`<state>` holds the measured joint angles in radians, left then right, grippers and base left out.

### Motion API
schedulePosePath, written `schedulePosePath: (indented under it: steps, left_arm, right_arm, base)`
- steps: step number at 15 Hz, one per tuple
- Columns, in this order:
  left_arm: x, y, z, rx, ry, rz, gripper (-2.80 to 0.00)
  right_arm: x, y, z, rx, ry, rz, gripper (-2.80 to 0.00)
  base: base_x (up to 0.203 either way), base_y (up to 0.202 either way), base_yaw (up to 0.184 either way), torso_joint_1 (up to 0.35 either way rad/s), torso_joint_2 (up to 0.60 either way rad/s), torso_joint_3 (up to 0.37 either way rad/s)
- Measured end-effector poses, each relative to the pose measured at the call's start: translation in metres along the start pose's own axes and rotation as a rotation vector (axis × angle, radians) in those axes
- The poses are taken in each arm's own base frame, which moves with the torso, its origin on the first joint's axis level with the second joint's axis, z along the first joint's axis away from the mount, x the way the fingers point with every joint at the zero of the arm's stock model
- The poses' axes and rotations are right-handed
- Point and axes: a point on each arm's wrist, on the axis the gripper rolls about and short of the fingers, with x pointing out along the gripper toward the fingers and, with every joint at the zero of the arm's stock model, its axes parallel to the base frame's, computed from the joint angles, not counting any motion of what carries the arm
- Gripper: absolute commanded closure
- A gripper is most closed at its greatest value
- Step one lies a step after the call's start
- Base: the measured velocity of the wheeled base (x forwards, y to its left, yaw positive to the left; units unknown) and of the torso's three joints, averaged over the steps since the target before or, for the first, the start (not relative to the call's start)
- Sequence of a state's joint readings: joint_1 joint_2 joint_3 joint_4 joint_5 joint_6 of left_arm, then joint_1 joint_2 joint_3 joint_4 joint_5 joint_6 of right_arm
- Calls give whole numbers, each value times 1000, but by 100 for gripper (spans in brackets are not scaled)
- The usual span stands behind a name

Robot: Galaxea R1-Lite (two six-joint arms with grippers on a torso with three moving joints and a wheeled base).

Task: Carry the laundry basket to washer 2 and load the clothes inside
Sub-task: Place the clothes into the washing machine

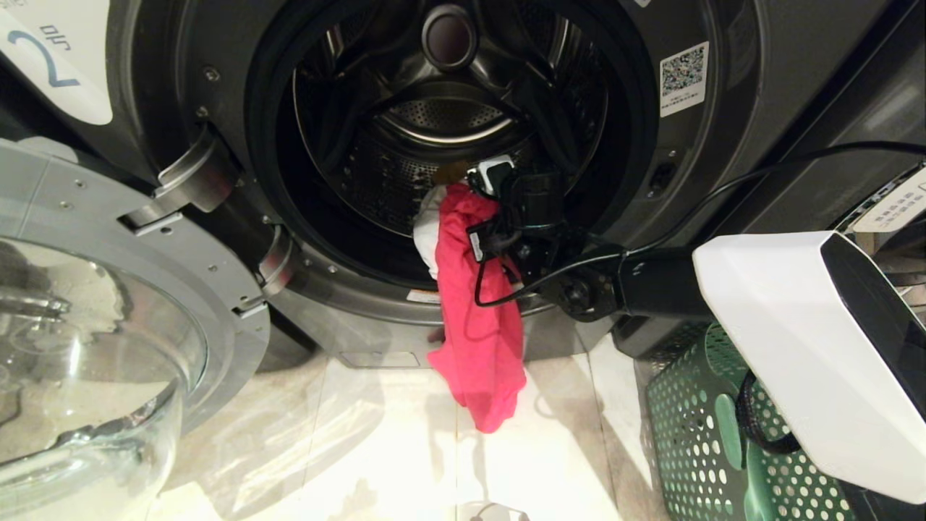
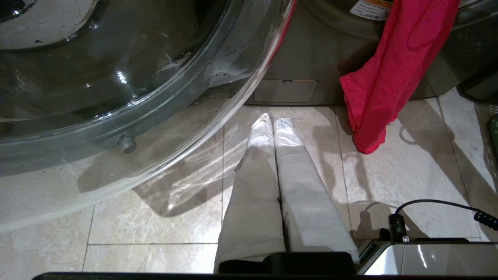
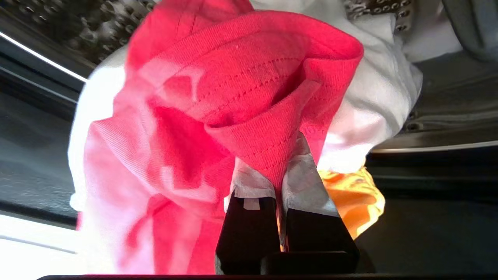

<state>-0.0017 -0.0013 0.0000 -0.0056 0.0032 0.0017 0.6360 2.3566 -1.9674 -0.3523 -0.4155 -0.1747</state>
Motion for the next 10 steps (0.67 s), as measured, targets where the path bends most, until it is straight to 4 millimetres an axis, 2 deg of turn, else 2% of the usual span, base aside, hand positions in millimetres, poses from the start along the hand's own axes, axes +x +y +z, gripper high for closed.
schedulePosePath:
  steps: [3, 7, 10]
  left_arm:
    - [0, 0, 0, 0, 0, 0, 0]
    - [0, 0, 0, 0, 0, 0, 0]
    - [0, 0, 0, 0, 0, 0, 0]
  right_arm:
    - [-4, -5, 11, 23, -33, -11, 0]
    - [-21, -7, 37, 84, -78, 3, 0]
    - [-35, 0, 52, 129, -100, 13, 0]
  base:
    - [0, 0, 0, 0, 0, 0]
    - [0, 0, 0, 0, 0, 0]
    - [0, 0, 0, 0, 0, 0]
